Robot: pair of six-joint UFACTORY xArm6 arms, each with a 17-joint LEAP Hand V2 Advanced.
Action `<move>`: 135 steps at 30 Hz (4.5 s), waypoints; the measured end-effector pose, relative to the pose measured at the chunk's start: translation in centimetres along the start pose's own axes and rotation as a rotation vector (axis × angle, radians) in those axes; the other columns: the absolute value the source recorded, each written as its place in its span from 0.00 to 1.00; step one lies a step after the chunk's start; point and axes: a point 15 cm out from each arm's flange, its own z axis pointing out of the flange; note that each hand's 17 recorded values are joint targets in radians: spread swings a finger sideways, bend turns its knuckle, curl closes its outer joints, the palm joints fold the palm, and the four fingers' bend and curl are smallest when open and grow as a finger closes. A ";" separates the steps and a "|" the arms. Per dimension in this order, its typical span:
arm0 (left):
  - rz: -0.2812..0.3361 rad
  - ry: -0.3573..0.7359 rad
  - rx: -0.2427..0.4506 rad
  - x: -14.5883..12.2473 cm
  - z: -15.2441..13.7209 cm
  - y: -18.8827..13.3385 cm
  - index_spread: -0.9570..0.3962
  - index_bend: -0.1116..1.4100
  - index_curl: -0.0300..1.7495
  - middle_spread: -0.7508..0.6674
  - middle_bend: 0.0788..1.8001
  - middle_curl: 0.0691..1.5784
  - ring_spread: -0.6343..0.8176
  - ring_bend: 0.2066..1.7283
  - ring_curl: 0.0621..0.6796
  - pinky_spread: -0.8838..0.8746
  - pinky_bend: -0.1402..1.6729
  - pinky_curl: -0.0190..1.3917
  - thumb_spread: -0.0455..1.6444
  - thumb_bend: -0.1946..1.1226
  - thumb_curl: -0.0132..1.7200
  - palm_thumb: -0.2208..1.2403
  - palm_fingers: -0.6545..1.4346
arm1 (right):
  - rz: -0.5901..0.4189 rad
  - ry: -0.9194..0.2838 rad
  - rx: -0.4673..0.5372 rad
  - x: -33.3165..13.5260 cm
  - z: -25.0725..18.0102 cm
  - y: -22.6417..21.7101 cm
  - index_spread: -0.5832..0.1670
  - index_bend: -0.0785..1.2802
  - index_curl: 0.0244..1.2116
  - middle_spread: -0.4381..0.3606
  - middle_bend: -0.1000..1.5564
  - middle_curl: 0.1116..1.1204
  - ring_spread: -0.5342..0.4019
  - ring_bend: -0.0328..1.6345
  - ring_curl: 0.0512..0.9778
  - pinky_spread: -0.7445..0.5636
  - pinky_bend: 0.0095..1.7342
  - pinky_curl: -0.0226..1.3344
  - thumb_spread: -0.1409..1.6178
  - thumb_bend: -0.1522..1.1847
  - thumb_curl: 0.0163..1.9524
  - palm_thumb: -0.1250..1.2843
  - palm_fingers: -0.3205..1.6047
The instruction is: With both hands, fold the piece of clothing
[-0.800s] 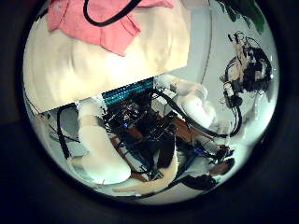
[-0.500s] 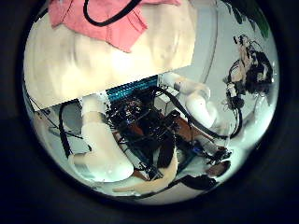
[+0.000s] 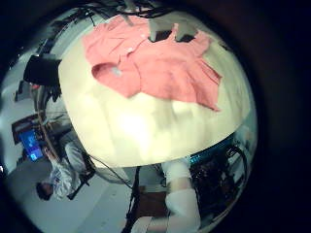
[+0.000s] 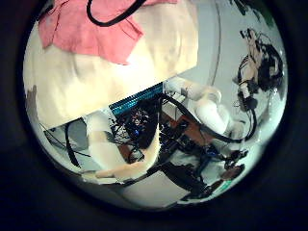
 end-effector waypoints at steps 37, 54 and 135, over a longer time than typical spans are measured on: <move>0.181 -0.250 0.121 -0.5 10.5 -8.3 0.42 0.32 0.27 0.21 0.37 0.29 0.13 0.29 0.36 0.21 0.39 0.26 0.62 0.14 0.21 0.61 0.88 | 0.045 0.212 -0.063 1.6 -1.0 0.3 0.34 0.32 0.36 0.58 0.18 0.18 0.78 0.14 0.16 0.90 0.10 0.19 0.71 0.10 0.20 0.75 0.38; 0.090 -0.265 0.040 -8.4 6.2 -0.3 0.25 0.40 0.38 0.11 0.48 0.33 0.01 0.38 0.50 0.06 0.49 0.32 0.65 0.13 0.19 0.61 0.85 | 0.050 0.215 -0.143 4.8 2.5 -7.5 0.34 0.23 0.35 0.58 0.23 0.24 0.77 0.20 0.19 0.78 0.11 0.16 0.70 0.09 0.19 0.69 0.41; 0.021 -0.046 0.018 -10.6 -2.6 7.5 0.17 0.30 0.53 0.12 0.50 0.32 0.02 0.34 0.59 0.04 0.37 0.34 0.70 0.14 0.17 0.60 0.85 | -0.073 0.304 -0.182 6.3 10.4 -12.2 0.30 0.72 0.83 0.38 0.79 0.72 0.33 0.81 0.71 0.36 0.70 0.62 0.73 0.18 0.36 0.89 0.71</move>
